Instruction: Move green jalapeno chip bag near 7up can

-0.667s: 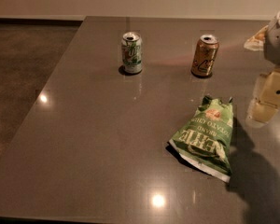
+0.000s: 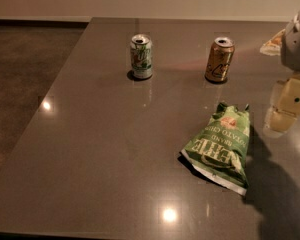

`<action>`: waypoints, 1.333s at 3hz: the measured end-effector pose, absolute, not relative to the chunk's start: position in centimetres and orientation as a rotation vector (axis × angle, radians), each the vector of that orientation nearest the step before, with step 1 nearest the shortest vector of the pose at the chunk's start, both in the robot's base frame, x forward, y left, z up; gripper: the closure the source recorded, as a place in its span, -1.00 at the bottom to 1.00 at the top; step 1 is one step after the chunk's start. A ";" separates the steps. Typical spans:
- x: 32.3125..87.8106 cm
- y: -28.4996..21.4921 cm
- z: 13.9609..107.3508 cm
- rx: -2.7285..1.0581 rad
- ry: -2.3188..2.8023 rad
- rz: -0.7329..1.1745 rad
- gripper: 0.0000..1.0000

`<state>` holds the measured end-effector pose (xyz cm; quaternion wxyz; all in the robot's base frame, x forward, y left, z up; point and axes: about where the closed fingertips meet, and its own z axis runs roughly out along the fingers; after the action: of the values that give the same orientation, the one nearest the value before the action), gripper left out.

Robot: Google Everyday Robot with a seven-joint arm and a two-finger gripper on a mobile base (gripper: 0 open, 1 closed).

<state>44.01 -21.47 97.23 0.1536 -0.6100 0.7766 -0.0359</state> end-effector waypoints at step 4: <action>44.5 -19.6 89.0 -1.977 2.191 0.026 -1.00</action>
Offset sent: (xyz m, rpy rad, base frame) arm 0.0009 0.0204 -0.0756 -0.0586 0.1474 0.1264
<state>44.47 -19.59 89.04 0.0948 -0.6669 0.7391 0.0087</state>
